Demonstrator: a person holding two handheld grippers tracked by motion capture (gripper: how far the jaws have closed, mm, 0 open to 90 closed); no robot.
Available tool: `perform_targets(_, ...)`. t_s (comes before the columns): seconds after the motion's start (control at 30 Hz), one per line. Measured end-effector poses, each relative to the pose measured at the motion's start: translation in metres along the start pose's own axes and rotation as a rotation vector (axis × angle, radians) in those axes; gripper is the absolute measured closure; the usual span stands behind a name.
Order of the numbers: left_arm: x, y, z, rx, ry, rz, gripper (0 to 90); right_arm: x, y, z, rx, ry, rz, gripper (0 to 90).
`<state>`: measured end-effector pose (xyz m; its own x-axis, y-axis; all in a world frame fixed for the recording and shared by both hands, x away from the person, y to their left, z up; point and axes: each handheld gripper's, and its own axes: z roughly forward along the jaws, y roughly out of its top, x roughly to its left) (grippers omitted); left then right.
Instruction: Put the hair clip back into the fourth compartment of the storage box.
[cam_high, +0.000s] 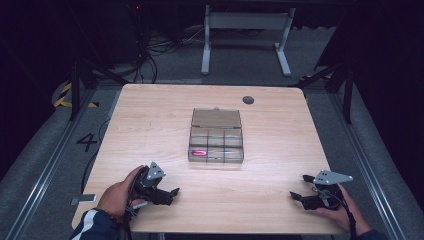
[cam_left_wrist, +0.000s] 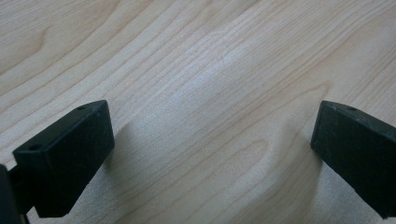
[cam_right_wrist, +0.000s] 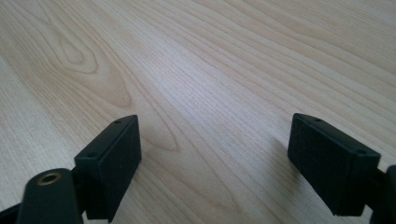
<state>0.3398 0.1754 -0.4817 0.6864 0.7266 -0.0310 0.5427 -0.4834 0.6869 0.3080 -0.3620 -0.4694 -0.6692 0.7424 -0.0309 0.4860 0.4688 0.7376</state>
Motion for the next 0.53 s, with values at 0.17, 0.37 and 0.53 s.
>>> perform_targets(0.17, 0.0001, 0.0, -0.0001, 0.001, 0.0, 0.001, 0.0, -0.0001, 0.0001, 0.0001, 0.001, -0.003, 0.002, 16.8)
perform_targets(0.37, 0.0, 0.0, 0.0, 0.0, 0.0, 0.0, 0.1, -0.0002, 0.0001, 0.0002, 0.004, -0.006, 0.004, 16.7)
perform_targets(0.53, 0.0, 0.0, 0.0, 0.0, 0.0, 0.0, 0.1, -0.0002, 0.0001, 0.0002, 0.003, -0.006, 0.004, 16.7)
